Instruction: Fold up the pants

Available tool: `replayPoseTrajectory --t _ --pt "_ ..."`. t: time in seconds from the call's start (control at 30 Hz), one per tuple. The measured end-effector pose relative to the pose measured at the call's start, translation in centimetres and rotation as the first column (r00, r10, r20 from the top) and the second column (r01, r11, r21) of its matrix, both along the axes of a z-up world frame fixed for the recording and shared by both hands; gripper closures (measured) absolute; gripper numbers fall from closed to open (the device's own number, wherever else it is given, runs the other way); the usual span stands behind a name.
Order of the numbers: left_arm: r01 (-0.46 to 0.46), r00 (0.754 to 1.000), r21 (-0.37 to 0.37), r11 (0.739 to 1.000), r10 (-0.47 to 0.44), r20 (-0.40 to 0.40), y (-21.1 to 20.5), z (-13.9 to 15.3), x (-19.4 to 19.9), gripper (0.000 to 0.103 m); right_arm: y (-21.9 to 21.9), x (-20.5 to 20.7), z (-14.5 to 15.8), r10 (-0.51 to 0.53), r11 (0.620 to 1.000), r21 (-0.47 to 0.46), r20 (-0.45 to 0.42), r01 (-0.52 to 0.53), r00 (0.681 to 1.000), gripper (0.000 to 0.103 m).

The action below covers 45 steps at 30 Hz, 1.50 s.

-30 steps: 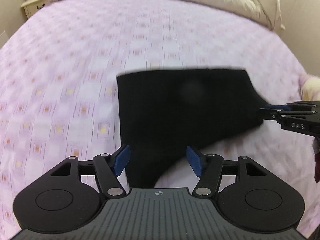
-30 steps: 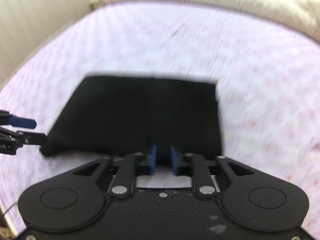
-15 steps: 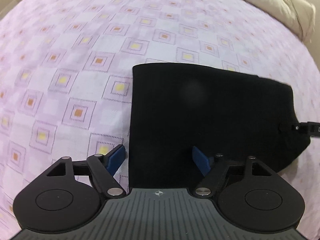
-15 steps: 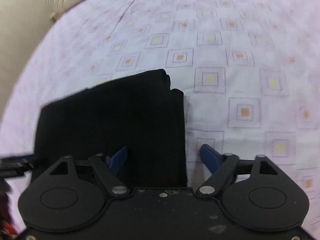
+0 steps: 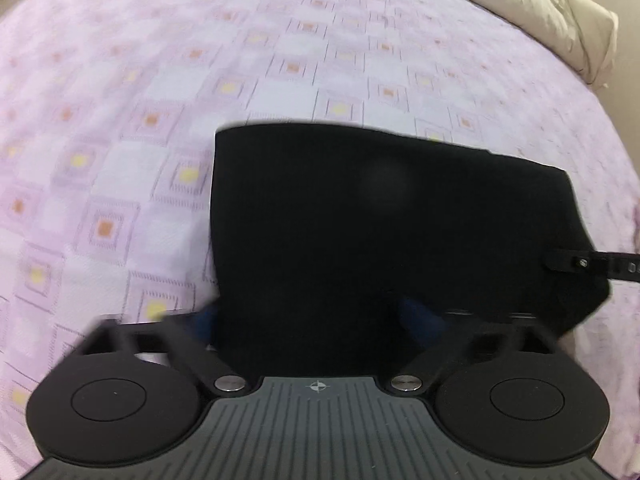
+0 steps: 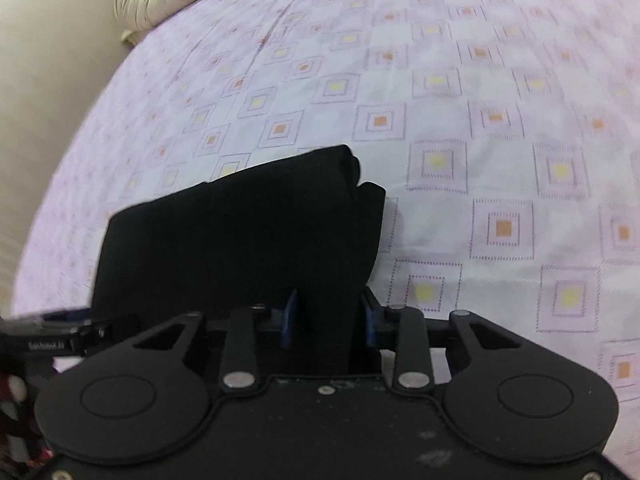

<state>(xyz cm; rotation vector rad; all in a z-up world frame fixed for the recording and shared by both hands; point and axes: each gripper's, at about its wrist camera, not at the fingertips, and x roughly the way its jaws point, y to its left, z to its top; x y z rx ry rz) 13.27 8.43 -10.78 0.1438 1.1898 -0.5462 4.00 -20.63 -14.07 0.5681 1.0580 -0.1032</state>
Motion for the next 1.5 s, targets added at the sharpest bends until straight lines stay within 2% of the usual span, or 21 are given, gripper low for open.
replayPoseTrajectory --t 0.03,0.07,0.13,0.23,0.43,0.57,0.73,0.77,0.8,0.83,0.87,0.97,1.0,1.07,1.13,1.27,1.33,1.37,1.43,1.47,1.5 --pt "0.007 1.0 -0.013 1.0 -0.007 0.011 -0.2 0.5 -0.4 0.065 0.5 0.2 0.3 0.004 1.0 -0.022 0.001 -0.003 1.0 0.074" --pt "0.016 0.999 -0.011 1.0 -0.016 0.034 -0.4 1.1 -0.8 0.073 0.9 0.1 0.9 0.006 0.999 -0.045 0.005 -0.005 1.0 0.078" --pt "0.045 0.995 0.03 0.999 -0.047 0.092 -1.0 2.2 -1.6 0.081 1.7 -0.1 2.1 0.009 0.997 -0.071 0.016 -0.008 1.0 0.08" --pt "0.064 0.986 0.047 0.997 -0.07 0.152 -0.5 4.2 -2.4 0.088 3.1 -0.3 4.0 0.022 0.994 -0.103 0.029 -0.019 0.999 0.081" --pt "0.049 0.976 0.052 0.997 -0.059 0.211 5.3 8.1 -0.6 0.088 7.6 0.4 7.0 0.071 0.994 -0.087 0.076 -0.064 0.995 0.081" --pt "0.028 0.969 0.075 0.997 -0.045 0.241 11.7 10.5 1.9 0.088 12.6 3.6 7.5 0.133 0.99 -0.052 0.113 -0.128 0.985 0.081" --pt "-0.042 0.966 0.084 0.996 0.019 0.259 18.7 11.7 5.1 0.088 19.9 8.2 9.2 0.212 0.977 -0.043 0.164 -0.208 0.963 0.081" --pt "-0.063 0.965 0.08 0.995 0.04 0.259 20.2 11.6 5.8 0.088 21.4 9.3 9.4 0.226 0.974 -0.047 0.172 -0.222 0.959 0.081" --pt "-0.084 0.966 0.077 0.994 0.062 0.251 20.7 11.2 6.4 0.083 22.4 10.1 9.4 0.231 0.973 -0.05 0.173 -0.226 0.957 0.081" --pt "-0.109 0.969 0.092 0.99 0.085 0.233 21.7 10.4 7.1 0.075 23.2 10.9 9.2 0.229 0.973 -0.058 0.164 -0.223 0.959 0.079" --pt "-0.133 0.971 0.12 0.984 0.105 0.215 21.6 9.5 7.9 0.074 23.9 11.7 8.5 0.221 0.974 -0.077 0.138 -0.212 0.966 0.072" --pt "-0.25 0.962 0.236 0.939 0.213 0.171 24.5 6.7 8.8 0.078 24.6 14.1 5.5 0.134 0.975 -0.169 -0.05 -0.141 0.99 0.067" --pt "-0.282 0.953 0.24 0.929 0.243 0.179 25.6 6.4 8.7 0.078 24.6 14.3 4.8 0.104 0.973 -0.196 -0.091 -0.12 0.99 0.065" --pt "-0.31 0.943 0.215 0.926 0.271 0.191 26.8 6.7 8.2 0.078 24.3 13.7 5.2 0.057 0.975 -0.212 -0.072 -0.071 0.996 0.065" --pt "-0.309 0.938 0.185 0.933 0.267 0.221 26.9 7.5 6.8 0.078 24.9 12.6 6.6 0.061 0.969 -0.24 -0.004 -0.06 0.998 0.065" --pt "-0.265 0.943 0.131 0.955 0.229 0.24 26.2 7.5 5.2 0.076 28.9 12.6 8.2 0.151 0.957 -0.264 0.106 -0.119 0.983 0.065" --pt "-0.235 0.955 0.141 0.962 0.201 0.219 25.7 6.0 4.9 0.076 30.3 12.2 7.5 0.204 0.945 -0.28 0.095 -0.171 0.974 0.065" --pt "-0.226 0.961 0.167 0.96 0.191 0.201 25.4 5.0 4.8 0.076 30.9 12.2 6.6 0.224 0.935 -0.295 0.055 -0.199 0.973 0.066" --pt "-0.225 0.966 0.196 0.955 0.192 0.171 25.7 3.0 5.3 0.076 31.1 12.3 4.1 0.219 0.923 -0.314 -0.046 -0.222 0.975 0.08" --pt "-0.222 0.968 0.197 0.955 0.192 0.162 25.8 2.4 5.4 0.075 31.0 12.5 3.1 0.209 0.923 -0.315 -0.075 -0.222 0.975 0.09" --pt "-0.218 0.968 0.191 0.957 0.187 0.167 25.9 2.2 5.4 0.075 30.9 12.3 2.8 0.198 0.921 -0.33 -0.06 -0.207 0.978 0.092"
